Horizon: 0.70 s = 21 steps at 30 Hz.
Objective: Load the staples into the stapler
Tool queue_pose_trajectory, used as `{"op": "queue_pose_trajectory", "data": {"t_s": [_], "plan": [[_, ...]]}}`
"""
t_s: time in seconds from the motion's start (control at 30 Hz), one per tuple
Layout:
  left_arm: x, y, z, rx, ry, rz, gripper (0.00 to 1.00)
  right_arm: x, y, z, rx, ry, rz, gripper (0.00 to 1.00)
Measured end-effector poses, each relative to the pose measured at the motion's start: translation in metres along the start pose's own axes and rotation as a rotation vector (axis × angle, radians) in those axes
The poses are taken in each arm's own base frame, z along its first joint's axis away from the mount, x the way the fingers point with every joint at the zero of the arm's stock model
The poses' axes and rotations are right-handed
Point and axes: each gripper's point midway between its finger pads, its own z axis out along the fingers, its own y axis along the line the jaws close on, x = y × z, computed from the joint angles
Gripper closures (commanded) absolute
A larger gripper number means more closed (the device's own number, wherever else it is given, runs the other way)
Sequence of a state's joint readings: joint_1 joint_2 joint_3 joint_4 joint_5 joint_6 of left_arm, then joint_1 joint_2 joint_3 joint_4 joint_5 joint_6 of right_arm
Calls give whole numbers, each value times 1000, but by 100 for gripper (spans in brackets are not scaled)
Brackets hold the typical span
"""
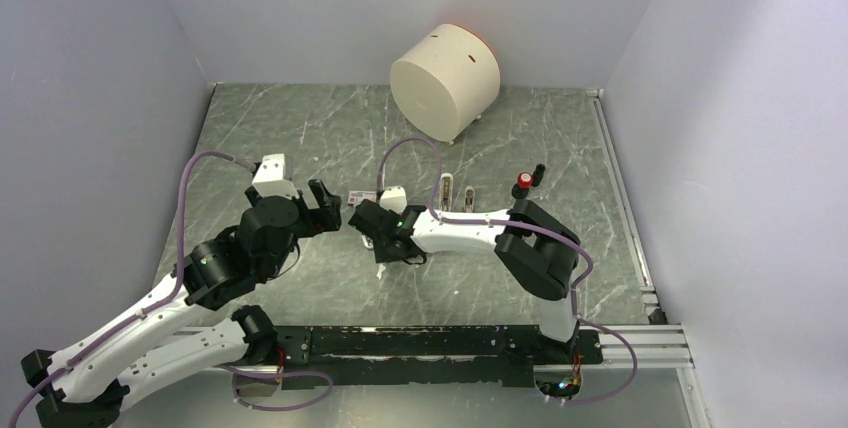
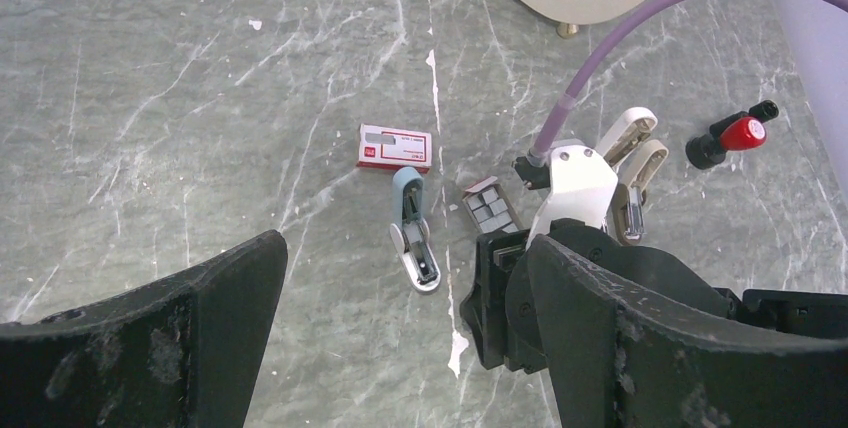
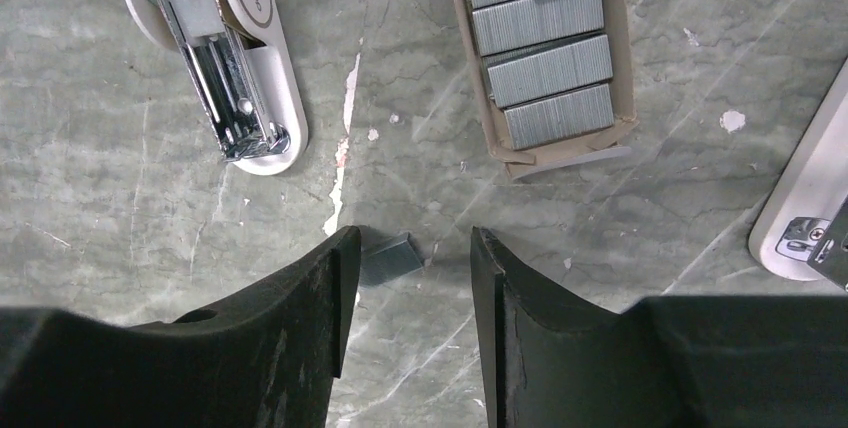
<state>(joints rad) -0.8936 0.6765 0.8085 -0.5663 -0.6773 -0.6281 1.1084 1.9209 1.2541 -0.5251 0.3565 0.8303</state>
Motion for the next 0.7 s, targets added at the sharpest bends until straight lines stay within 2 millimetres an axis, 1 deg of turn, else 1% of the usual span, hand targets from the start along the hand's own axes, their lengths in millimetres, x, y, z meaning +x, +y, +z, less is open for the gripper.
{"op": "queue_pose_trajectory", "data": {"t_s": [0.17, 0.23, 0.33, 0.5, 0.57, 0.63, 0.7], "plan": [[1, 0, 1, -3, 4, 4, 5, 4, -1, -2, -7, 20, -6, 52], [2, 0, 2, -4, 6, 5, 5, 8, -2, -4, -11, 35, -11, 56], [2, 0, 2, -4, 6, 6, 5, 13, -3, -7, -19, 56, -19, 58], [2, 0, 2, -4, 6, 6, 5, 17, -5, -9, -28, 73, -35, 71], [2, 0, 2, -4, 6, 6, 5, 18, -5, -9, -29, 78, -39, 74], [2, 0, 2, -5, 7, 7, 5, 18, -5, -9, -31, 79, -46, 74], [3, 0, 2, -6, 9, 9, 5, 18, -5, -10, -33, 79, -53, 71]]}}
